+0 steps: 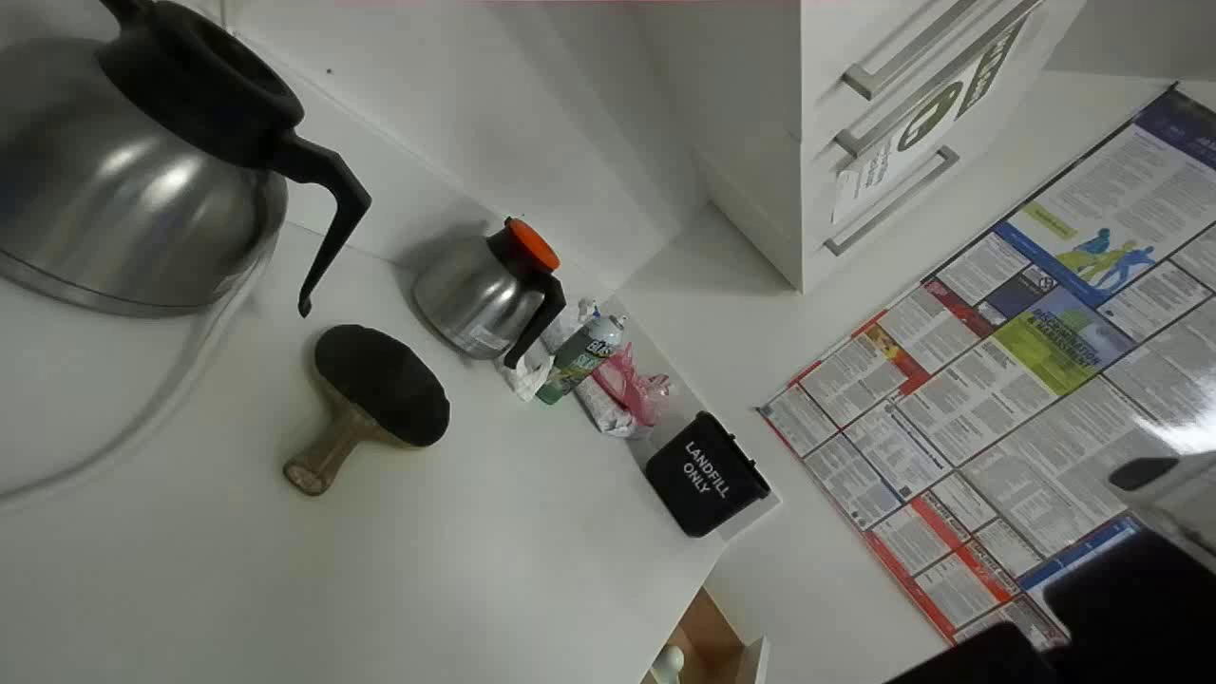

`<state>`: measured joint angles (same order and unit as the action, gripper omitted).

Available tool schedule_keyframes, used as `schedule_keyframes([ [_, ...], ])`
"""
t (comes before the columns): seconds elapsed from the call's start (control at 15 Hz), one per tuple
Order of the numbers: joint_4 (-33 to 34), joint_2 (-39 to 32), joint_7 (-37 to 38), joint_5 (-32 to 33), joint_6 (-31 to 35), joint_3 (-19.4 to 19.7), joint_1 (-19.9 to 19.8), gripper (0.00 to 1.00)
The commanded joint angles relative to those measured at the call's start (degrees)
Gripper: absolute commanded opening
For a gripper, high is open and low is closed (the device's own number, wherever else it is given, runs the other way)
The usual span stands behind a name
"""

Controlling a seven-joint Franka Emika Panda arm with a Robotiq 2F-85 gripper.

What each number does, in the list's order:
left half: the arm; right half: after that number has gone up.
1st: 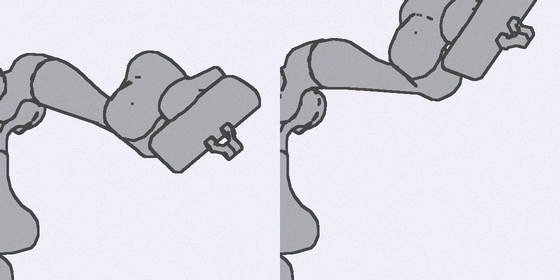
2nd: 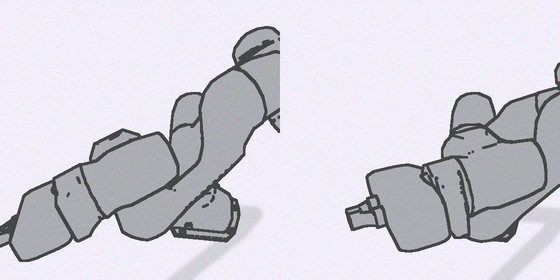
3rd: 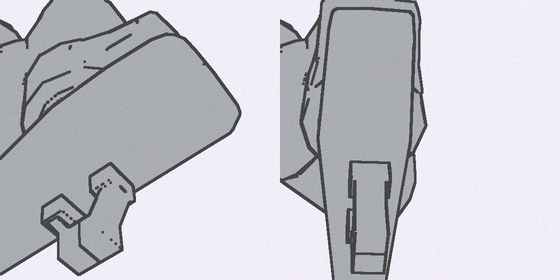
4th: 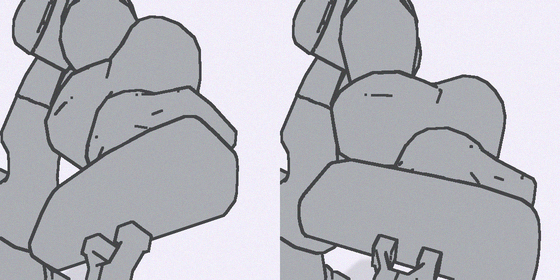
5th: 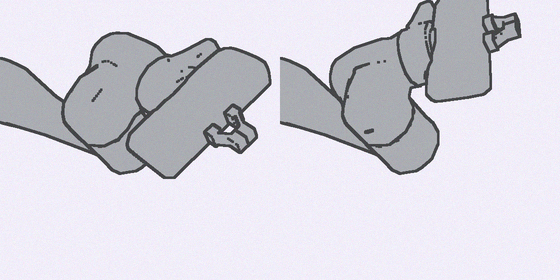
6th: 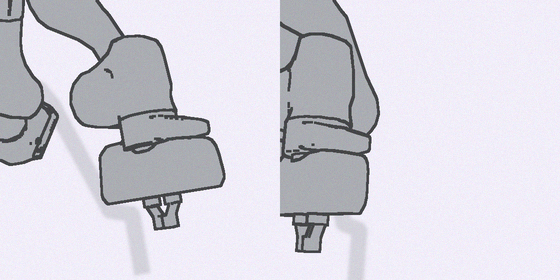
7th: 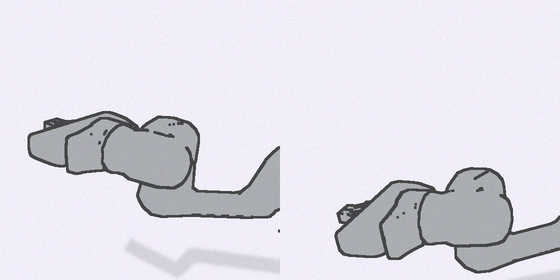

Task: Close the top drawer of the cabinet.

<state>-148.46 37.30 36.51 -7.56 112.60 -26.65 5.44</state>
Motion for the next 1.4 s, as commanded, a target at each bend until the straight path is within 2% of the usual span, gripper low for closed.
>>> schedule_keyframes([
  [0.0, 0.0, -0.5, 0.9, 1.1, 0.0, 1.4, 1.6, 1.0],
  [0.33, 0.0, -0.5, 0.9, 1.1, 0.0, 1.4, 1.6, 1.0],
  [0.53, -0.2, 2.7, 0.3, 1.5, 0.2, 4.1, 1.3, 1.0],
  [0.87, -1.8, 11.0, -2.2, 1.2, 0.4, 14.4, -3.0, 1.0],
  [1.13, -2.0, 14.5, -7.2, 2.5, 1.7, 24.1, -10.5, 1.0],
  [1.33, -1.0, 13.2, -14.6, 4.8, 2.8, 30.8, -16.4, 1.0],
])
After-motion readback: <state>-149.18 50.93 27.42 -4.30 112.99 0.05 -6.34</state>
